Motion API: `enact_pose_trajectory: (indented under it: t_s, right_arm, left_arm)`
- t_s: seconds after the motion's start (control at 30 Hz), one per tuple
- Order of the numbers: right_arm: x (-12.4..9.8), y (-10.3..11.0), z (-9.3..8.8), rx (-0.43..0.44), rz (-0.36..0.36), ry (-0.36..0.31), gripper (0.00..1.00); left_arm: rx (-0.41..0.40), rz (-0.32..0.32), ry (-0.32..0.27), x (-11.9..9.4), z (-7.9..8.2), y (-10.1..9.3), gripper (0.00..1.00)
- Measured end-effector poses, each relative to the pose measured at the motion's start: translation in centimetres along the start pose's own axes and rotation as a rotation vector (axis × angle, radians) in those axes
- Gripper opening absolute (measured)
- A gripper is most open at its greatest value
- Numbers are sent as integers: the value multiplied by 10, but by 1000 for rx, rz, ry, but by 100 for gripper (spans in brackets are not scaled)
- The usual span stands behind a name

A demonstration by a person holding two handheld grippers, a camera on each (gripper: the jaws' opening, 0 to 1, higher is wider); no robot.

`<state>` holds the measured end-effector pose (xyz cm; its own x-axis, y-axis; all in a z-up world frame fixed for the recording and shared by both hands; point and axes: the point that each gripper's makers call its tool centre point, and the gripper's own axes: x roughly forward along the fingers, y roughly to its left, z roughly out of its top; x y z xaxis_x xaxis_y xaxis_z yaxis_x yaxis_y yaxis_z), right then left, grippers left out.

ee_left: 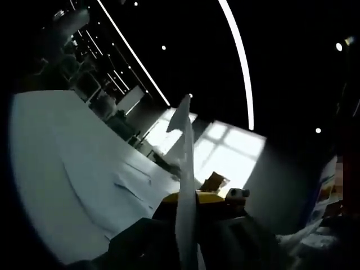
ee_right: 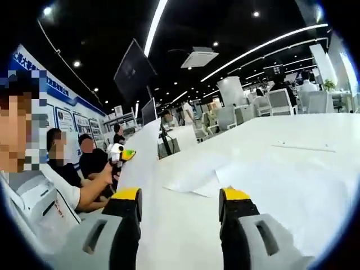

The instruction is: Organize the stack of printing papers by aligning and flattening the scattered papers on the table

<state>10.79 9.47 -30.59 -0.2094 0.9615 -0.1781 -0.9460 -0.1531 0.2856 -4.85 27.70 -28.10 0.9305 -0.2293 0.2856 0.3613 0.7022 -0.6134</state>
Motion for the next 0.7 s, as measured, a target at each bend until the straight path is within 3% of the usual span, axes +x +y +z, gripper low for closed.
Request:
enact_pose_trajectory:
  t_s: [0.33, 0.53, 0.7]
  right_arm:
    - [-26, -2, -7, -13, -68, 48, 55]
    - [-42, -10, -6, -13, -121, 57, 57]
    - [-57, -26, -4, -12, -209, 61, 63]
  left_arm:
    - [-3, 50, -3, -13, -3, 23, 5]
    - [19, 96, 13, -19, -13, 35, 5]
    - [11, 112, 5, -25, -12, 46, 5]
